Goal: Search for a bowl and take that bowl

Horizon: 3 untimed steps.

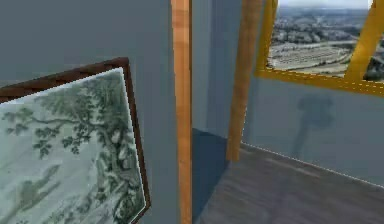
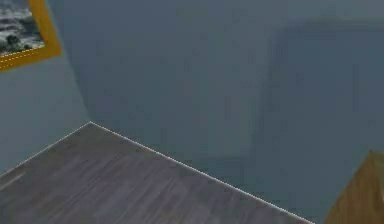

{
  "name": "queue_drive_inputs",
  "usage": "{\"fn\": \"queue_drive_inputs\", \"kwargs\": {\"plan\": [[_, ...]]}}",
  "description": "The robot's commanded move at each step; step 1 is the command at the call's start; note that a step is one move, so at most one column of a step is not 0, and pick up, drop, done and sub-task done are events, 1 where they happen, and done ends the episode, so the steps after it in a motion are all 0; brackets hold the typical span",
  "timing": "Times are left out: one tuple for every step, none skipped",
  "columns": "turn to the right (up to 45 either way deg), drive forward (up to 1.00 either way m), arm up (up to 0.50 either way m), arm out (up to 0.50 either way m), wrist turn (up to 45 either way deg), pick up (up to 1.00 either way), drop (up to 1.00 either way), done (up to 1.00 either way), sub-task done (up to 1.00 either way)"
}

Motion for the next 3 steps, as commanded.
{"fn": "queue_drive_inputs", "kwargs": {"plan": [[-45.0, 0.0, 0.0, 0.0, 0.0, 0.0, 0.0, 0.0, 0.0], [-45.0, 0.0, 0.0, 0.0, 0.0, 0.0, 0.0, 0.0, 0.0], [-45.0, 0.0, 0.0, 0.0, 0.0, 0.0, 0.0, 0.0, 0.0]]}}
